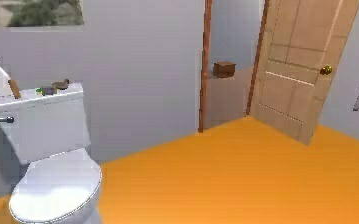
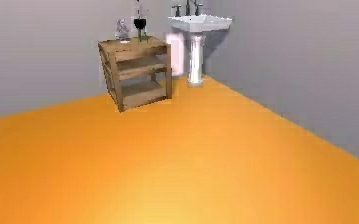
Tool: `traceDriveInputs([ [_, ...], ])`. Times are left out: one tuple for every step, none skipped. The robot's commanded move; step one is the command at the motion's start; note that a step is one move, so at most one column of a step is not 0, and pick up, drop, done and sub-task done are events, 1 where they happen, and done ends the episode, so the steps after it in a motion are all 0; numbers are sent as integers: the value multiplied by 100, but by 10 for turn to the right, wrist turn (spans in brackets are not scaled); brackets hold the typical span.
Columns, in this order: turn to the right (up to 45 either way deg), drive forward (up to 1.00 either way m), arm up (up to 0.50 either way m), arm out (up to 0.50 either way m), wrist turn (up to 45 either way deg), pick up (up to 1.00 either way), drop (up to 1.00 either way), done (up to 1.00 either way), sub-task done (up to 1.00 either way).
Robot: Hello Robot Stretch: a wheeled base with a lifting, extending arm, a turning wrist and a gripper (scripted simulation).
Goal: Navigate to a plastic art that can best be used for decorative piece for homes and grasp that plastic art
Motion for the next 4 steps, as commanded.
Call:
traceDriveInputs([
  [450,0,0,0,0,0,0,0,0],
  [450,0,0,0,0,0,0,0,0],
  [450,0,0,0,0,0,0,0,0],
  [240,0,0,0,0,0,0,0,0],
])
